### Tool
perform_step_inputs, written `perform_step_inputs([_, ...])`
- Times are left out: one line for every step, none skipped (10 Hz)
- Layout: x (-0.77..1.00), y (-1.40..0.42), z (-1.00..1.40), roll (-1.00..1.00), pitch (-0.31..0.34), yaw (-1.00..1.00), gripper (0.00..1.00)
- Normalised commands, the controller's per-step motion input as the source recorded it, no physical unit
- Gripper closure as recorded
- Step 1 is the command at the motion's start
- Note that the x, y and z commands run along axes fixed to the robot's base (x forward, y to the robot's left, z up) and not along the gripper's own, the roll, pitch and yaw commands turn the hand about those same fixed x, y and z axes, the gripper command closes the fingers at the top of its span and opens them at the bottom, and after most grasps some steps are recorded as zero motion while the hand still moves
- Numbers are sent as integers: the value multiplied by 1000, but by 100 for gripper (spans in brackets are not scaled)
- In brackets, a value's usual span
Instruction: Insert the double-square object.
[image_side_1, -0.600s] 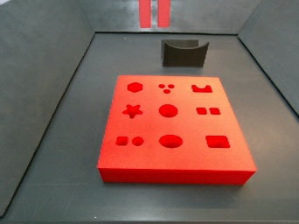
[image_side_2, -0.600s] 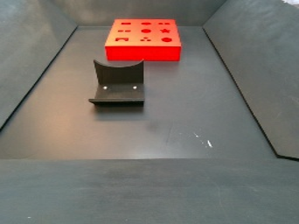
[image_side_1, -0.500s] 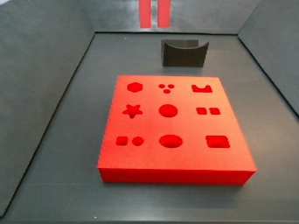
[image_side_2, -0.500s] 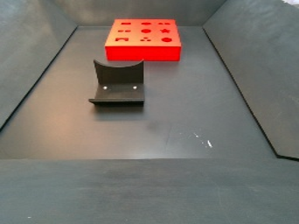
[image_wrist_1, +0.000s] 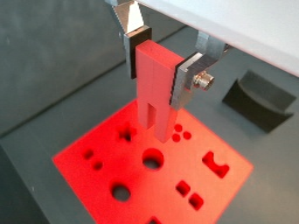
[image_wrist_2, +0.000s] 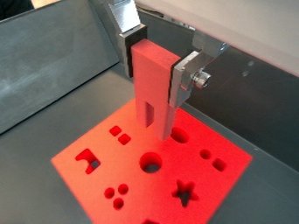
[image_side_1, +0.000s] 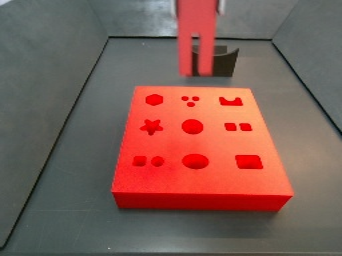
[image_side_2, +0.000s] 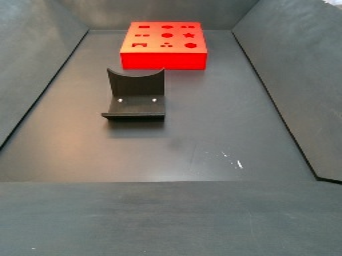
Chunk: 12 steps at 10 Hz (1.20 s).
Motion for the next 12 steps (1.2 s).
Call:
perform_step_inputs([1000, -189, -583, 59, 54, 0, 100])
perform_step_inputs([1000, -14, -440, 0, 116, 0, 100])
perform_step_inputs([1000, 0, -389, 0, 0, 74, 100])
perform_step_inputs([1000, 0, -266, -47, -34, 97, 100])
perform_step_inputs([1000, 0, -294, -26, -43, 89, 100])
perform_step_inputs([1000, 0, -309, 0, -30, 91, 100])
perform_step_inputs([997, 0, -317, 0, -1, 86, 100])
perform_step_inputs([989, 0, -220, 80, 0, 91, 100])
perform_step_inputs([949, 0, -200, 183, 9, 86, 100])
perform_step_inputs([680, 0, -260, 251, 143, -26, 100])
perform_step_inputs([586, 0, -234, 256, 200, -109, 100])
perform_step_inputs([486, -49, -171, 184, 154, -77, 100])
